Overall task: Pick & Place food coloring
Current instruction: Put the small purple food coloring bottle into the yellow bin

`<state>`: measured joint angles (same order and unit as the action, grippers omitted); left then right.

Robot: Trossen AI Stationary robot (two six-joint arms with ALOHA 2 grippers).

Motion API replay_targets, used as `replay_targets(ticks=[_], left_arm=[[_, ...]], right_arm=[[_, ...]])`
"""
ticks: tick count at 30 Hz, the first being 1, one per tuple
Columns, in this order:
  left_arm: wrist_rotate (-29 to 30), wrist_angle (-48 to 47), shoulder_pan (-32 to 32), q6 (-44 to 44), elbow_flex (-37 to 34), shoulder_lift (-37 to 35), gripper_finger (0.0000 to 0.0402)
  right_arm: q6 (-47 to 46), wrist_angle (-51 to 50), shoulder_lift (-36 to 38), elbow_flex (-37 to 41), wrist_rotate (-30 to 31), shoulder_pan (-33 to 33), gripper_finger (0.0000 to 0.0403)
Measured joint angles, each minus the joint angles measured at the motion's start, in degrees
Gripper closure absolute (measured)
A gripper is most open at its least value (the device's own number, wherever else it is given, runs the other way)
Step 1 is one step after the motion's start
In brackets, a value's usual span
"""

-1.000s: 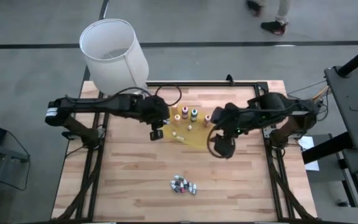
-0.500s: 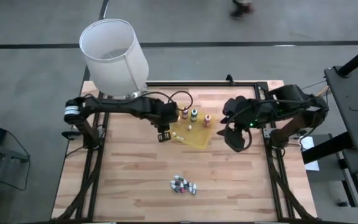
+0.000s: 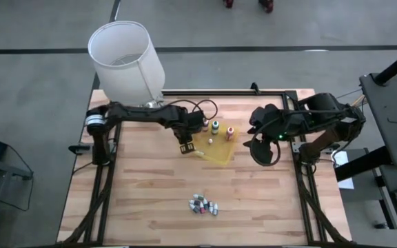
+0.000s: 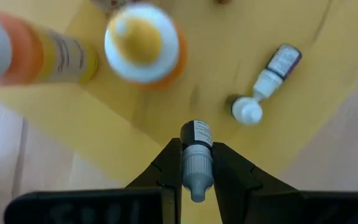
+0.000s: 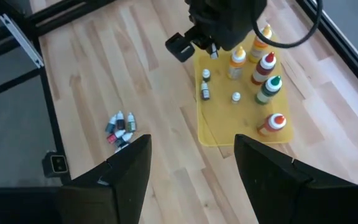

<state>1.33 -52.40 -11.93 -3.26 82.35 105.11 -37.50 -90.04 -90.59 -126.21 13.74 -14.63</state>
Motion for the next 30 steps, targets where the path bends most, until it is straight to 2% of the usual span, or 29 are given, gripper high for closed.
replay_targets(ticks=[11,30], left_arm=[[-0.22,-2.76,-0.41,1.74,4.62,5.02,0.0362],[-0.22,-3.39,-0.41,1.91,4.62,7.02,0.0362]], right_arm=[[0.17,0.02,-0.02,0.00,0.00,0.00,0.0182],[0.21,0.02,-0.02,0.00,-0.02,0.00,0.0182]])
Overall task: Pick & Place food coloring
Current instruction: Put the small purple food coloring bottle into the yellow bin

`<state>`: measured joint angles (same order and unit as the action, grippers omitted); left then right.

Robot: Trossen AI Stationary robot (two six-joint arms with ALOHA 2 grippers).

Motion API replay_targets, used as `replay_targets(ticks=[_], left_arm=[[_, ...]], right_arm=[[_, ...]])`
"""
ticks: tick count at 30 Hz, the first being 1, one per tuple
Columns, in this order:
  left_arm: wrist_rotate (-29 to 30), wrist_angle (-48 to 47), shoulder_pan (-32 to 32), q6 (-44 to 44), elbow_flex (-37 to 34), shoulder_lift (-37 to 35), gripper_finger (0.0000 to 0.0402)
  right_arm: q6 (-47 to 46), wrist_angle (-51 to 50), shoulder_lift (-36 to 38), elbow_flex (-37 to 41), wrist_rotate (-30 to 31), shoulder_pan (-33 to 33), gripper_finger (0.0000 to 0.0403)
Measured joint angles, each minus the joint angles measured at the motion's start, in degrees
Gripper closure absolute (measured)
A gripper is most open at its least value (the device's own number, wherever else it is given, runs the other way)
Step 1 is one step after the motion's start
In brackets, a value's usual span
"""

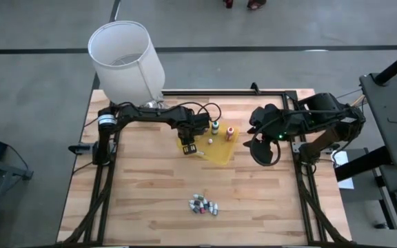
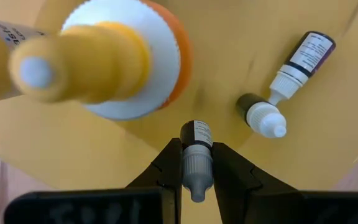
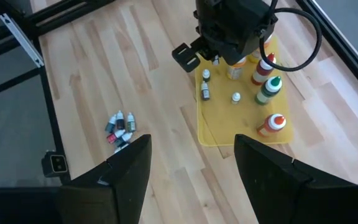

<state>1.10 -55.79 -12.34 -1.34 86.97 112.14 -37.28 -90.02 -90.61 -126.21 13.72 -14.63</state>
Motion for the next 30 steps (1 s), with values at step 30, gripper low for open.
replay_targets(ticks=[30], left_arm=[[-2.71,-5.88,0.00,0.73,-0.18,0.00,0.0358]], right_arm=[[0.40,0.00,0.00,0.00,0.00,0.00,0.0182]])
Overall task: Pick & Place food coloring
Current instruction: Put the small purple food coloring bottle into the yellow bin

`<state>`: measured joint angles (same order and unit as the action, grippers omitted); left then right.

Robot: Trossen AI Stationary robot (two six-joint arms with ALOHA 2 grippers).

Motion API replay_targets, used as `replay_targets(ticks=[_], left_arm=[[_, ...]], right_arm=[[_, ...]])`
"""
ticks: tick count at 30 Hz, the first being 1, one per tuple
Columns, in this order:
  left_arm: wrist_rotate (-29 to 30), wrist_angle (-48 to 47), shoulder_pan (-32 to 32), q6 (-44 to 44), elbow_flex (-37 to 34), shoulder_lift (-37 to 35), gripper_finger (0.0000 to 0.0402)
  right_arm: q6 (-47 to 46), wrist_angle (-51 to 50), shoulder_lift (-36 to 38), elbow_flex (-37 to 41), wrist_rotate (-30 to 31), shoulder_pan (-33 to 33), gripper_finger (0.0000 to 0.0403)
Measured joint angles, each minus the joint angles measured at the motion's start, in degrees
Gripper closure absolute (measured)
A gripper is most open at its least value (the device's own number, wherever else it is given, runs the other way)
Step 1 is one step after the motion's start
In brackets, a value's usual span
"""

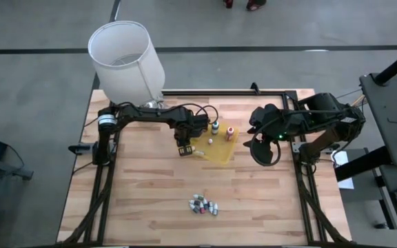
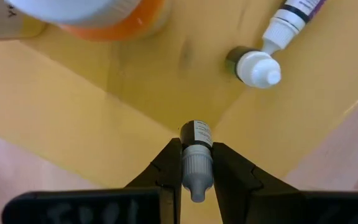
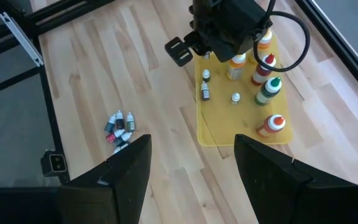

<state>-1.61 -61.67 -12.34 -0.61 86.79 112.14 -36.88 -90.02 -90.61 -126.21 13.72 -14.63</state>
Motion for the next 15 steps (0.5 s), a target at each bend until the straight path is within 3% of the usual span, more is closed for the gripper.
replay_targets(ticks=[15], left_arm=[[-0.33,1.75,0.04,-0.05,-2.72,-0.02,0.0357]], right_arm=[[0.02,0.00,0.00,0.00,0.00,0.00,0.0181]])
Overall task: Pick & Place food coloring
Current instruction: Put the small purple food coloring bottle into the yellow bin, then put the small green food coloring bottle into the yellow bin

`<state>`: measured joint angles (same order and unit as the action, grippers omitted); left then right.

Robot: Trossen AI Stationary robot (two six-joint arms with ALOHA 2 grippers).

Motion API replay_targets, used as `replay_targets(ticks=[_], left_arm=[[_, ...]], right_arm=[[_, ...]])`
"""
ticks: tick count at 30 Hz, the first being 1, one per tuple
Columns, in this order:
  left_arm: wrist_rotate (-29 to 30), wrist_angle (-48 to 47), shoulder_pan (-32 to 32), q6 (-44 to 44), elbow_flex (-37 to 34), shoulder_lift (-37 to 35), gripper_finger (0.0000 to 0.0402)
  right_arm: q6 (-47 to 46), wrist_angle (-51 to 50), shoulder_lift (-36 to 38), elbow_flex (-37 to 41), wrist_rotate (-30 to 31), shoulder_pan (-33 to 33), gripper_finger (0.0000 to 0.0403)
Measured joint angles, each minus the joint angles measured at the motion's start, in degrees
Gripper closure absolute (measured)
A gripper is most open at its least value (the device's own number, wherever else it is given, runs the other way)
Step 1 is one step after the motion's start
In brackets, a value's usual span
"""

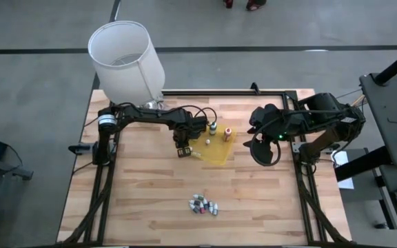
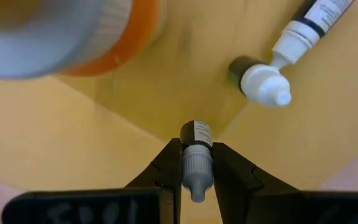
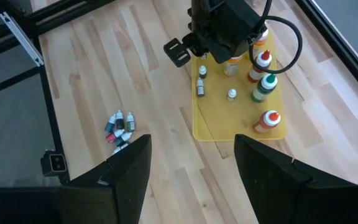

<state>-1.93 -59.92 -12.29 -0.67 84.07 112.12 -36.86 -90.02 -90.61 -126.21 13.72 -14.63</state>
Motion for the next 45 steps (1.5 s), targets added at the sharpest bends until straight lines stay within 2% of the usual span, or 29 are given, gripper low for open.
replay_targets(ticks=[9,19,28,40,45], left_arm=[[0.00,0.41,0.00,0.52,0.00,0.00,0.0353],[0.04,1.00,0.00,0.52,0.00,0.00,0.0300],[0.04,0.63,0.00,0.84,0.34,0.00,0.0296],[0.05,-9.58,0.18,0.77,10.34,-0.21,0.0296],[0.02,-13.18,2.54,0.39,14.03,-2.75,0.0296]], right_arm=[[0.00,0.00,0.00,0.00,0.00,0.00,0.0181],[0.00,0.00,0.00,0.00,-0.02,0.00,0.0181],[0.00,0.00,0.00,0.00,-0.02,0.00,0.0181],[0.00,0.01,-0.01,0.00,-0.04,0.00,0.0181],[0.02,0.00,-0.02,0.00,-0.04,0.01,0.0181]])
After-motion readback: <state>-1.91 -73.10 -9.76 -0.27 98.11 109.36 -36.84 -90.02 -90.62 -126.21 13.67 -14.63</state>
